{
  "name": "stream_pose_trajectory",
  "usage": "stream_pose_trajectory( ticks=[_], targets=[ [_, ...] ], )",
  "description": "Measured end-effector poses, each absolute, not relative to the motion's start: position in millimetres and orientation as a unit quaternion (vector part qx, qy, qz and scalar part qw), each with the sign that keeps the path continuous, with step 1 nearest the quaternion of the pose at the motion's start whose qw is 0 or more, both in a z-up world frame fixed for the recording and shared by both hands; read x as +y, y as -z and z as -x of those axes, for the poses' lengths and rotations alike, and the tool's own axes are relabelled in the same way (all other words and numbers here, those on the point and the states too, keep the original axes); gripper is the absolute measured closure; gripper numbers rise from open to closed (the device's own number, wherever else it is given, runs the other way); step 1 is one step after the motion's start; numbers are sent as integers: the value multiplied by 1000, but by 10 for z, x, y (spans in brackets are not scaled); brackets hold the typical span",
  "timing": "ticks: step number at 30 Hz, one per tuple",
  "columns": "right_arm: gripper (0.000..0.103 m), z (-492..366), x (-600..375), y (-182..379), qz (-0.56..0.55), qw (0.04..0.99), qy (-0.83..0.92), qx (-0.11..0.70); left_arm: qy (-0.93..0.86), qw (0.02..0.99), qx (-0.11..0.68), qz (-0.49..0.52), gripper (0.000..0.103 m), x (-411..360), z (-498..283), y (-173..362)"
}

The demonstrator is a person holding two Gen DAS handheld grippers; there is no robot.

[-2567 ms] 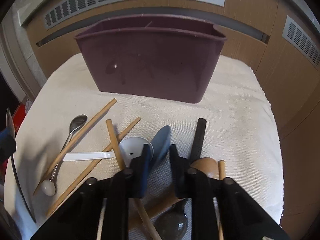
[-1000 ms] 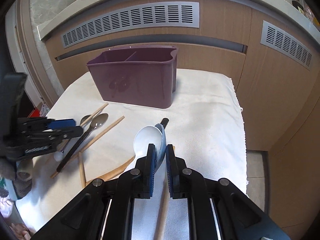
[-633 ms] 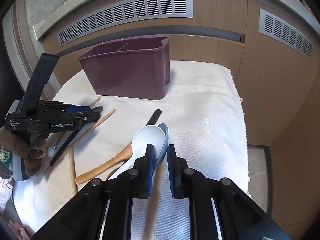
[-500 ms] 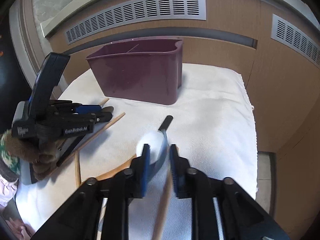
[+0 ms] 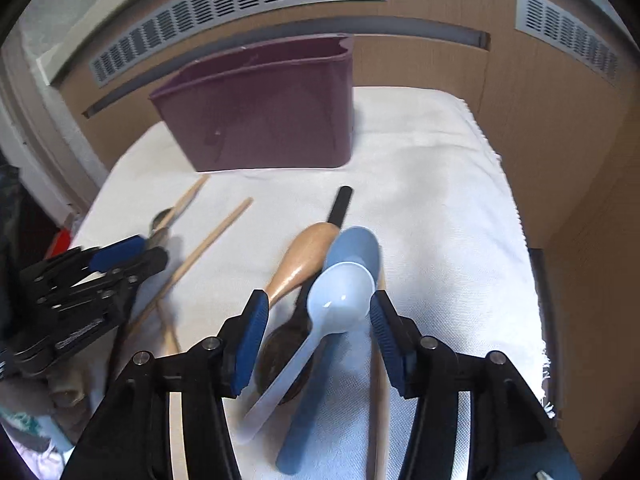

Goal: Organize utensils
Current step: 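Lift the grey spoon with the left tool while the right tool lifts the white spoon, then carry both spoons over the maroon caddy and drop them in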

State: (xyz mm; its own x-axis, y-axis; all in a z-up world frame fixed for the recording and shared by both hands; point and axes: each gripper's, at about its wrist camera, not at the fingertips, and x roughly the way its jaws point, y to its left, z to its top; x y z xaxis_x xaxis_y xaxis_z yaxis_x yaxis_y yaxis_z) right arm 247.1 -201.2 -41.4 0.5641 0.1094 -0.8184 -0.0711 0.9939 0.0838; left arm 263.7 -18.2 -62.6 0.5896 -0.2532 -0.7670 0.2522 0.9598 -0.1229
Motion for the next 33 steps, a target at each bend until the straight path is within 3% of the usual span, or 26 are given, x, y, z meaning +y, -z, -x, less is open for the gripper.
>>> stream_pose_trajectory(
  ticks=[4,5,16,23,33],
  targets=[
    [55,-2526,-1980,497,-1,884,-28,467,146,890,431,11,69,-146,-2622,641],
    [69,-2529,-1976,491,5,884,-29,467,147,890,431,13,69,-141,-2631,640],
    [68,-2259,-2076,76,8,918,-76,389,153,899,408,42,69,-18,-2525,500],
    [68,-2062,-2035,-244,32,944,-89,317,148,924,347,56,69,98,-2300,146],
    [68,-1864,-2005,-524,39,956,-102,274,147,953,260,50,69,157,-1910,-445]
  ],
)
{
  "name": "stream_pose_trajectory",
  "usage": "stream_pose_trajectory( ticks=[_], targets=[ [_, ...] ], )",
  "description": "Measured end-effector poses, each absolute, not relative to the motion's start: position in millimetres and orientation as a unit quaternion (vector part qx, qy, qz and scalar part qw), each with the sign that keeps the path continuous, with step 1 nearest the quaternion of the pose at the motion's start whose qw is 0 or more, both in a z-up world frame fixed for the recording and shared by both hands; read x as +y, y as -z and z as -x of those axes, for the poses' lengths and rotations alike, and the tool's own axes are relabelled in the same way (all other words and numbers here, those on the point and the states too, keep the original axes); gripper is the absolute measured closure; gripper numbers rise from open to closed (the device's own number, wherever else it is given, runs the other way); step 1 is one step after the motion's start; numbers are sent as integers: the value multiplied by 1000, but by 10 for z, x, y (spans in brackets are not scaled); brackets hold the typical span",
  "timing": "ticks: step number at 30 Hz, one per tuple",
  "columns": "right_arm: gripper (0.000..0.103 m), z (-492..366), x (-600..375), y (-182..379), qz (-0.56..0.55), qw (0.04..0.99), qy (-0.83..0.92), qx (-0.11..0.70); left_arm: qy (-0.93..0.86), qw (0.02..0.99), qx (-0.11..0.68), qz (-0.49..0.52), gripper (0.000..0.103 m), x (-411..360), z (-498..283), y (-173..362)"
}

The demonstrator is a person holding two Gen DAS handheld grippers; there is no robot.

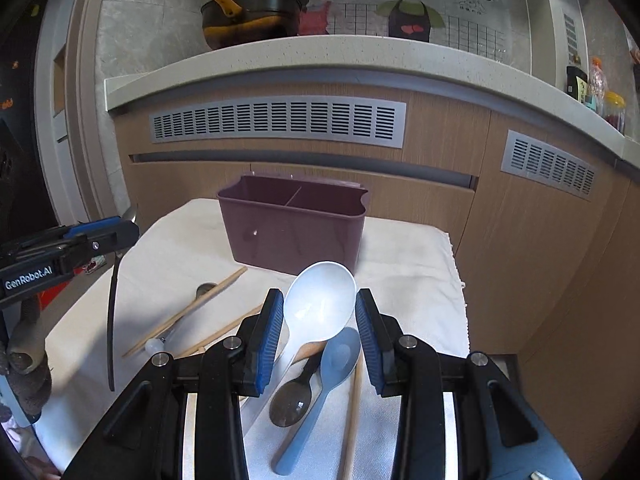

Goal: Organize utensils
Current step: 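Carry both spoons over the maroon caddy and drop them in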

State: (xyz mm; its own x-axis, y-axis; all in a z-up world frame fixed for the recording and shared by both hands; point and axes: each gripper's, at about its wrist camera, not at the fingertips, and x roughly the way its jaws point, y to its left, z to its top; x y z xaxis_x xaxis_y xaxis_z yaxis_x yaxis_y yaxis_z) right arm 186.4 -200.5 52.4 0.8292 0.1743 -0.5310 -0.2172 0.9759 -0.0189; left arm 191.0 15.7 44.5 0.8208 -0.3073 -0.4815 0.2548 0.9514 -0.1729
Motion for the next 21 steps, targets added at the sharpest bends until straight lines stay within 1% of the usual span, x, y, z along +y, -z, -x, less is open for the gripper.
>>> stream_pose_trajectory(
  ticks=[5,9,12,15,18,21],
  targets=[
    [68,-1783,-2019,-772,52,966,-97,233,152,963,220,42,69,152,-1783,-757],
    [68,-1780,-1986,-1227,88,980,-78,161,161,974,160,21,69,83,-1756,-1196],
    [68,-1842,-1982,-1623,104,988,-60,100,157,983,100,0,69,6,-1783,-1571],
    [68,-1965,-1956,-1940,119,991,-46,49,153,987,57,1,69,-25,-1914,-1869],
    [68,-2160,-1932,-2141,126,991,-36,24,152,988,30,20,69,-1,-2149,-2099],
    [68,-2433,-1924,-2213,125,992,-29,16,146,988,13,37,69,28,-2381,-2199]
  ],
)
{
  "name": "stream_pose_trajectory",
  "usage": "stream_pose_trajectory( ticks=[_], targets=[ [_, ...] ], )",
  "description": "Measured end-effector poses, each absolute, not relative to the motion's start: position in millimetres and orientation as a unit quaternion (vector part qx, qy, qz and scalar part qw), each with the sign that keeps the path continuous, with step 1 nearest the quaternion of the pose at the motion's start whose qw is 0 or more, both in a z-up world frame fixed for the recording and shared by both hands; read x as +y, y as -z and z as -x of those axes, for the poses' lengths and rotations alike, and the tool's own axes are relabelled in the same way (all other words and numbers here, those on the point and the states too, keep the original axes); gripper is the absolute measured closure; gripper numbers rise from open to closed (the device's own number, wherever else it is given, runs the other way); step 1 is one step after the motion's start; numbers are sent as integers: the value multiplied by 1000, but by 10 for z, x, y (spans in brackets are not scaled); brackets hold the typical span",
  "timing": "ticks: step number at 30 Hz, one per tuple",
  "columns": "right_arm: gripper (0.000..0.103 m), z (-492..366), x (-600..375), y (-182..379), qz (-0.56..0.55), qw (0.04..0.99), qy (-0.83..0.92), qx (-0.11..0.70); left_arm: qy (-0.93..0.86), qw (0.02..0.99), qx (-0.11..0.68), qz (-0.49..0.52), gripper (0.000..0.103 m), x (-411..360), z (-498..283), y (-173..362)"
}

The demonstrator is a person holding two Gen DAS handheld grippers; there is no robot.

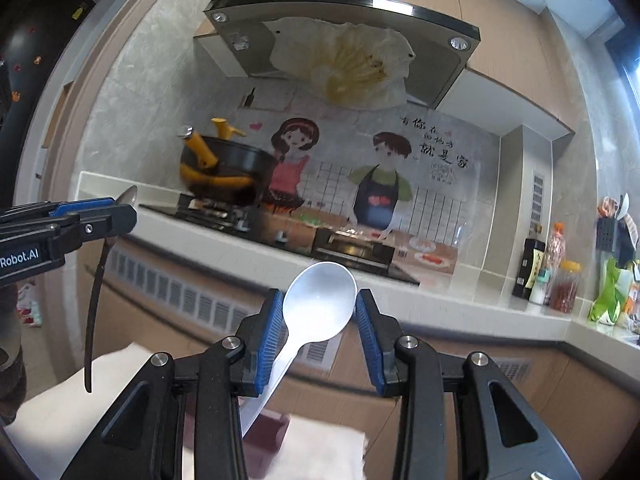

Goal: Organize utensils
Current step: 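Carry both spoons over the maroon caddy and drop them in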

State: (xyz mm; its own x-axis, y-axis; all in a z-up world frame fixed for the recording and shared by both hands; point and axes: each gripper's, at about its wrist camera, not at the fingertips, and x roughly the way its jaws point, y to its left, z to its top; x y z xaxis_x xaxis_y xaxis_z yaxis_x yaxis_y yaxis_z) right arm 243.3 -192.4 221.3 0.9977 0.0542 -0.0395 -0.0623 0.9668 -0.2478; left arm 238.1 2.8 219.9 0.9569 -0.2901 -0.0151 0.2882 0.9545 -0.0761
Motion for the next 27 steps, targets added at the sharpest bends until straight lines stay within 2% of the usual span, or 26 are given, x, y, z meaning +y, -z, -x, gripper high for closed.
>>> stream_pose_trajectory(
  ticks=[5,14,27],
  targets=[
    [68,-2938,-1902,-2018,121,991,-29,41,148,986,23,66,69,36,-2887,-2113],
    [68,-3768,-1774,-1191,116,983,-45,132,137,984,77,84,69,-19,-3622,-1420],
    [67,-4006,-1674,-434,139,968,-61,201,110,980,144,85,69,-45,-4144,-575]
  ],
)
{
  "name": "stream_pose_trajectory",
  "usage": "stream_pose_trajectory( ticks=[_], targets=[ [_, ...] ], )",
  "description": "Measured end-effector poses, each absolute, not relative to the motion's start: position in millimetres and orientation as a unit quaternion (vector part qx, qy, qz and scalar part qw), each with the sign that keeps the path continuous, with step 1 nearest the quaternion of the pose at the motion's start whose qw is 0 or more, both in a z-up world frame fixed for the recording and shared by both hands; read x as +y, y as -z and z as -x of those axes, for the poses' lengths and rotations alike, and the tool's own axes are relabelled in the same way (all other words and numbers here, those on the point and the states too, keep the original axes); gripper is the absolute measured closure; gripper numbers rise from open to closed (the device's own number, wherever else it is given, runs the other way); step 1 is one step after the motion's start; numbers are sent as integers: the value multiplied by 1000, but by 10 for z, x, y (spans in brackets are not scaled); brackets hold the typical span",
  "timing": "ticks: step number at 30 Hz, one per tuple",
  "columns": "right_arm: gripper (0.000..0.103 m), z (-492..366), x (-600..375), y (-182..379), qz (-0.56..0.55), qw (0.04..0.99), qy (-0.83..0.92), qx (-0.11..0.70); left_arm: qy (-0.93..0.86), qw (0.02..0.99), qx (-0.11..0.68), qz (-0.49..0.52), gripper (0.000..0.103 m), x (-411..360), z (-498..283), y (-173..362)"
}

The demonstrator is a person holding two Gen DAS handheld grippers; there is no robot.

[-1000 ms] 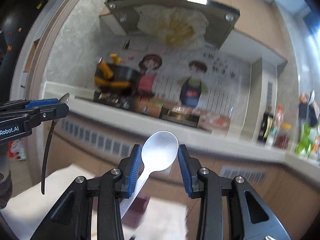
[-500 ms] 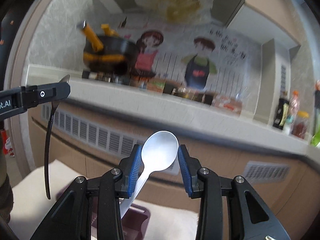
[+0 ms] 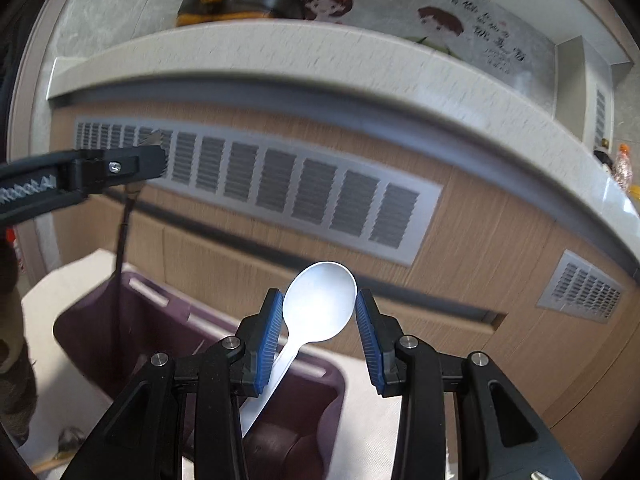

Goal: Organize utensils
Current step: 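Carry both spoons over the maroon caddy and drop them in, then grasp the wooden spoon with the left tool while the right tool grasps the blue spoon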

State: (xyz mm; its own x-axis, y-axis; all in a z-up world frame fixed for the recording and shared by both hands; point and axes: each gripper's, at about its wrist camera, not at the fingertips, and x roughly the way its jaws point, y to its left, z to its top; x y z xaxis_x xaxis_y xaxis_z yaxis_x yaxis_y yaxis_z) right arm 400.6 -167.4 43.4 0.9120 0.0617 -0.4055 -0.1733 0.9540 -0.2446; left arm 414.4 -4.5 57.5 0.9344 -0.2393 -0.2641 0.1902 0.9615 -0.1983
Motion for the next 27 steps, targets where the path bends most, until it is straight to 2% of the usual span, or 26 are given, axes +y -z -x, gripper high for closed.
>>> stream_pose_trajectory(
  ticks=[3,4,5,6,9,12,15,18,25,27],
  targets=[
    [66,-3971,-1685,-390,135,965,-75,212,105,978,158,88,68,-39,-4195,-460],
    [63,-3954,-1697,-393,132,962,-85,223,106,976,170,91,63,-35,-4214,-436],
    [54,-3923,-1710,-404,129,961,-91,228,108,974,177,93,53,-20,-4221,-430],
    [46,-3870,-1729,-423,126,961,-92,228,112,973,181,93,49,-15,-4200,-436],
    [34,-3635,-1801,-489,124,961,-94,230,106,976,177,71,47,-20,-4032,-516],
    [22,-3426,-1871,-534,116,956,-103,248,88,974,205,45,46,-31,-3838,-570],
    [18,-3184,-1935,-523,109,951,-107,270,90,964,248,40,45,0,-3650,-515],
    [13,-2979,-2014,-467,99,943,-105,299,88,954,284,27,37,9,-3385,-384],
    [11,-2554,-2148,-191,79,925,-65,366,110,926,362,2,35,-46,-2685,13],
    [4,-2441,-2139,-95,84,921,-55,375,113,919,378,6,34,-21,-2523,116]
  ],
)
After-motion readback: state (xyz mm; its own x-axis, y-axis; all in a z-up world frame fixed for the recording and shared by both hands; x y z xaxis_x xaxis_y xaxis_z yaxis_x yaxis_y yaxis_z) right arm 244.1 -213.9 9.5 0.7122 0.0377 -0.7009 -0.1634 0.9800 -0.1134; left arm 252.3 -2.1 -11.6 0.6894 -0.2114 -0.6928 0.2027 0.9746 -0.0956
